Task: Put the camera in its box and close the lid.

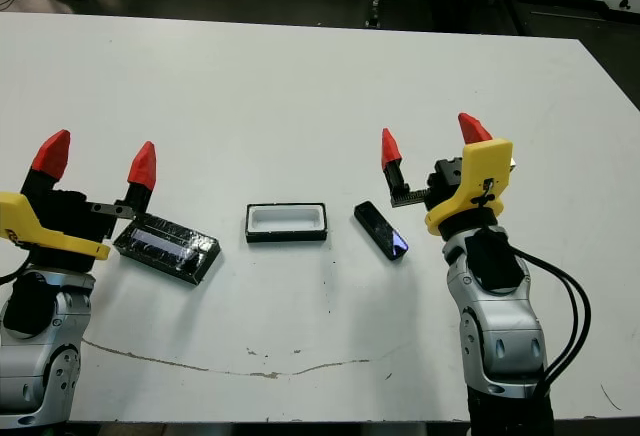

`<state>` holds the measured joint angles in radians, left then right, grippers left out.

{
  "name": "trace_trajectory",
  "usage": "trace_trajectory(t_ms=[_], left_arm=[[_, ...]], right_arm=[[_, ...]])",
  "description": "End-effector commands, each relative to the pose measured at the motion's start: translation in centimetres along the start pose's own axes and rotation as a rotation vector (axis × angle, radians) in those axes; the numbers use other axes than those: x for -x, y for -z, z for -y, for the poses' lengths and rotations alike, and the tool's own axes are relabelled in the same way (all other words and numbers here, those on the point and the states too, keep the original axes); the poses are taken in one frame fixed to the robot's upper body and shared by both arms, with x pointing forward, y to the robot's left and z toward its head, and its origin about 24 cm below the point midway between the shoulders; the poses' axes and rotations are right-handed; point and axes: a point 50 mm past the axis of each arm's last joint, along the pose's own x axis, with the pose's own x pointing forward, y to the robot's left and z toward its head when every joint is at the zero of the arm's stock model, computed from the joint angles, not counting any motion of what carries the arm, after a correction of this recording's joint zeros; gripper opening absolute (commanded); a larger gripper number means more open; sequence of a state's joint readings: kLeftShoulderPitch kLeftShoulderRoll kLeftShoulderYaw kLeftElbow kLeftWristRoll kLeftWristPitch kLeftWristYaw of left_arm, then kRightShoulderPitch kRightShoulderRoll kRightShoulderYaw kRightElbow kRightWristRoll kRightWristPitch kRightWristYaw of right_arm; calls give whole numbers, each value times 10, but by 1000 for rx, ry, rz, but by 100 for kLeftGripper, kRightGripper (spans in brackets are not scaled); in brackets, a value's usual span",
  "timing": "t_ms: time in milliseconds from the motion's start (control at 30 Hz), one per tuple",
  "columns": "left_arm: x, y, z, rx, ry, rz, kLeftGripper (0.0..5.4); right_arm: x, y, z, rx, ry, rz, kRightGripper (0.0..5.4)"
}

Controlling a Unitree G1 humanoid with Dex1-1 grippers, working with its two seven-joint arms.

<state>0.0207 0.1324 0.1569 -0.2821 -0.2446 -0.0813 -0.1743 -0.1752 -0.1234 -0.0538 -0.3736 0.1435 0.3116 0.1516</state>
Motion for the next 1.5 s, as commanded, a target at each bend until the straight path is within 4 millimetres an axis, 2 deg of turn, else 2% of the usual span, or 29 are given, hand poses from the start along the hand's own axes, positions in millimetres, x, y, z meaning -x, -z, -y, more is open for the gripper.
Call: trace_trajectory(t_ms=[33,433,633,867,1000,1167,1500], left_arm=[[0,3,0,13,1,-8,539],[0,4,1,4,7,-7,539],[-1,4,2,25,9,-9,539],[-2,3,3,20,6,-6,539],[-3,3,3,23,8,-11,539],[-4,3,3,28,8,-10,539],[-5,2,4,40,10,-7,539]], right_arm=[[2,3,1,2,-5,-14,540],[4,3,4,-9,-44,-19,540],[5,-8,10,-21,-107,-19,540],[2,-24,27,0,-213,-93,540],[1,-27,32,-15,-256,-153,540],[0,-23,32,-47,-297,-252,540],[5,5,20,-106,-335,-424,540]])
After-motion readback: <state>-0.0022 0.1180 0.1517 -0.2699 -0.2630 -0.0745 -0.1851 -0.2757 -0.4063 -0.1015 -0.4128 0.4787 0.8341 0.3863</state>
